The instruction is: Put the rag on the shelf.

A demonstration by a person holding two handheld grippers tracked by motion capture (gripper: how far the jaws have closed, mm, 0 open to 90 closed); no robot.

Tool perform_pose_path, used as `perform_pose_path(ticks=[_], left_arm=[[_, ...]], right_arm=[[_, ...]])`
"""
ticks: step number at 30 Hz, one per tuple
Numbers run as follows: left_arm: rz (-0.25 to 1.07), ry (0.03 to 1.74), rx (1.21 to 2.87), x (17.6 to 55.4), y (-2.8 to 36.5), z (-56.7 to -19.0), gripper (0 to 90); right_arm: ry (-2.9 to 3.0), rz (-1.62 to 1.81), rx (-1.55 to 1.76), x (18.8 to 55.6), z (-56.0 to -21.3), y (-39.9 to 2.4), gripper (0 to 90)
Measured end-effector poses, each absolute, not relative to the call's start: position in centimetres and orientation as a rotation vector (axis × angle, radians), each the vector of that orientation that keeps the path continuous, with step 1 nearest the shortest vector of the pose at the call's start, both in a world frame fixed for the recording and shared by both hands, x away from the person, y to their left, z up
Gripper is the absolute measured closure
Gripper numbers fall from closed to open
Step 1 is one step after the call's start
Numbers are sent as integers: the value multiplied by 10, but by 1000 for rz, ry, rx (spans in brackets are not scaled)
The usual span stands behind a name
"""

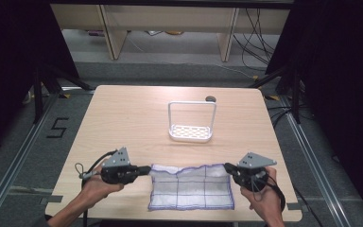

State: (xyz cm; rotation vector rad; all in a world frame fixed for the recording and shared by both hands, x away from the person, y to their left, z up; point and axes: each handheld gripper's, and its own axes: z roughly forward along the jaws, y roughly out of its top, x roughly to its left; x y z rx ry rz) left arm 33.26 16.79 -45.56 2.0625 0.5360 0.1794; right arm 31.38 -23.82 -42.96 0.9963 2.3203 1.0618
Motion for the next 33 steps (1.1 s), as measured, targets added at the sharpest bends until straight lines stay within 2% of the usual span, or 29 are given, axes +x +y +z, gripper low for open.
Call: perform_pose_path(ticks=[7, 12, 13, 14, 15, 16, 17, 18, 22, 26, 28, 33], left_arm=[[106, 488, 2165, 309, 155, -492, 887], [93, 458, 2204, 308, 152, -501, 885], [89, 467, 2210, 306, 151, -502, 879], [89, 467, 2210, 306, 151, -502, 874], [64, 463, 2216, 305, 150, -502, 865], [57, 452, 2203, 303, 149, -502, 865], [24, 468, 2197, 300, 149, -501, 818], [20, 463, 2188, 299, 149, -499, 734], [72, 462, 2137, 305, 153, -481, 580], [111, 509, 2117, 323, 152, -466, 497], [177, 557, 2127, 343, 149, -463, 464], [146, 679, 2166, 370, 145, -473, 424]], right_arm=[[2386, 1027, 1013, 290, -455, -240, 874], [2422, 1018, 1015, 284, -465, -242, 863], [2442, 1018, 1023, 280, -469, -243, 827], [2442, 1018, 1023, 280, -469, -243, 827], [2447, 1016, 1034, 275, -472, -245, 759], [2447, 1016, 1034, 275, -472, -245, 759], [2457, 1019, 1048, 272, -473, -247, 712], [2450, 1015, 1077, 269, -473, -248, 651], [2400, 1052, 1132, 260, -469, -255, 542], [2332, 1083, 1224, 256, -462, -259, 509], [2296, 1024, 1287, 257, -463, -258, 487], [2310, 959, 1341, 262, -475, -257, 456]])
